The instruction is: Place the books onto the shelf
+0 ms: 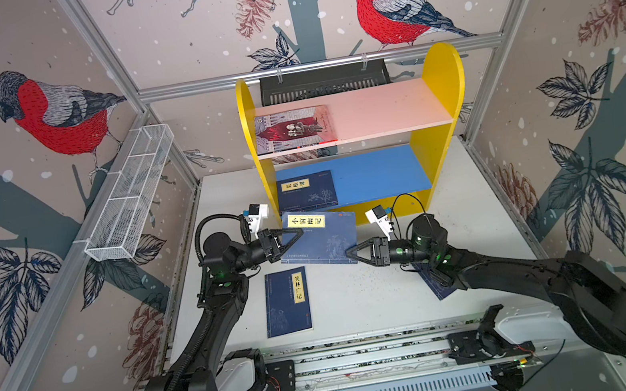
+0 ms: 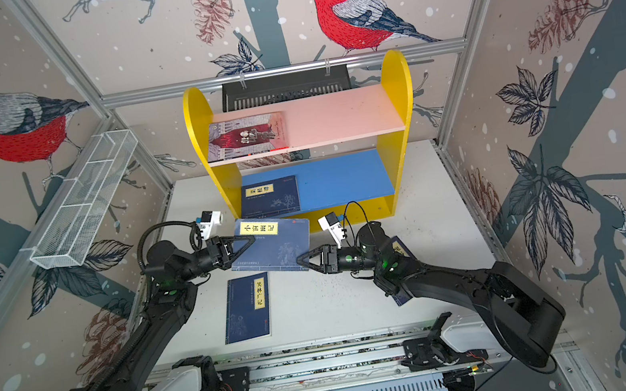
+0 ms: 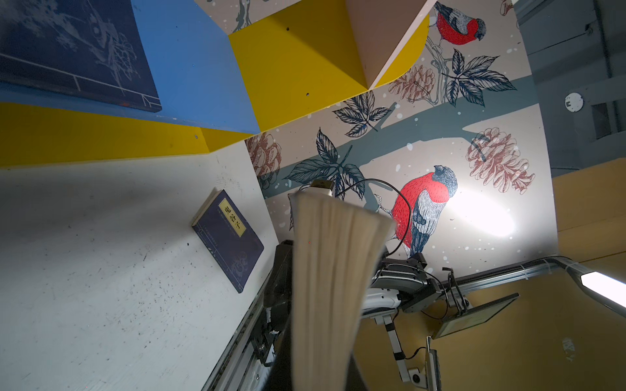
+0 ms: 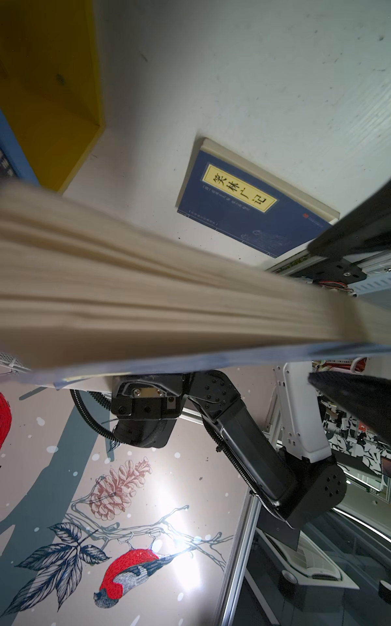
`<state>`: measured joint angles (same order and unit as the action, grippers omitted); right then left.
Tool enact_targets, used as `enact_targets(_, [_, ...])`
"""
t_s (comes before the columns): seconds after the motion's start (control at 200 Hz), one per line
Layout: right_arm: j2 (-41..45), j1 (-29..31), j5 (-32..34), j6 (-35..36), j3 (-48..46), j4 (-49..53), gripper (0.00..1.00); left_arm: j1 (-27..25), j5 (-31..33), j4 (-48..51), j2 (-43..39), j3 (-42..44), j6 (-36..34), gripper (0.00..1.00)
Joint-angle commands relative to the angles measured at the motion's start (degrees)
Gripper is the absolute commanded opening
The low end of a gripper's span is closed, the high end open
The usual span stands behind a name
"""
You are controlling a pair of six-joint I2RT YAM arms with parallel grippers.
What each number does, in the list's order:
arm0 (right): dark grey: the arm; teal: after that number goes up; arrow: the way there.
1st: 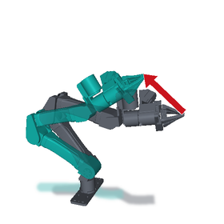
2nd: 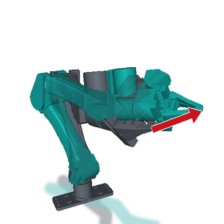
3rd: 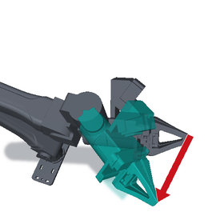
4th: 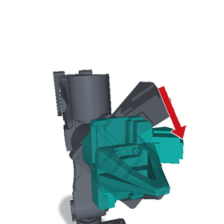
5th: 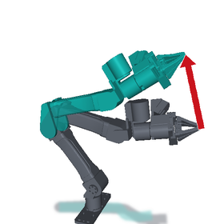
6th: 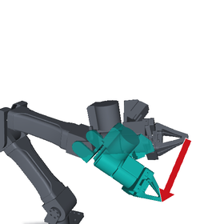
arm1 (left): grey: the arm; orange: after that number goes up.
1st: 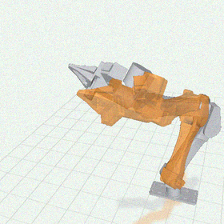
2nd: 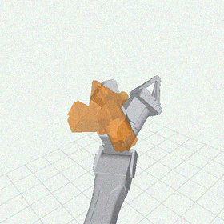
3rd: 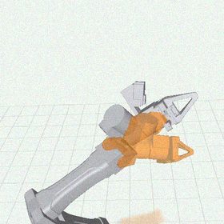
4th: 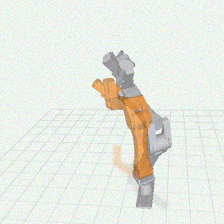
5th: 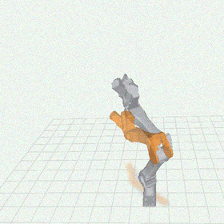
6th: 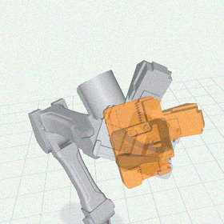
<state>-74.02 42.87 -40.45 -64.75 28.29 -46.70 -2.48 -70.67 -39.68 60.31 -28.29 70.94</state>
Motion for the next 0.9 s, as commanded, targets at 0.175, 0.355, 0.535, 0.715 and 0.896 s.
enact_targets(0.175, [-4.2,0.9,-0.2,-4.1,1.9,-11.0,0.34,0.1,0.0,-3.2,-0.6,0.3,-0.5,0.0])
enact_targets(0.355, [-6.1,1.3,-0.8,-4.4,3.3,-12.6,0.1,0.2,0.6,-0.4,-1.0,0.4,-2.9,0.0])
enact_targets(0.535, [-5.8,0.0,-1.9,-4.4,4.3,-11.2,0.02,1.1,2.3,8.6,-2.3,-0.8,-10.1,0.32])
enact_targets(0.715, [-1.8,-3.6,-3.7,-0.8,5.7,-3.1,0.02,3.1,4.8,19.4,-2.8,-3.3,-19.5,0.69])
enact_targets(0.896, [3.4,-9.9,-5.8,7.7,8.4,12.8,0.01,5.2,8.4,30.4,-2.8,-7.3,-27.4,0.81])
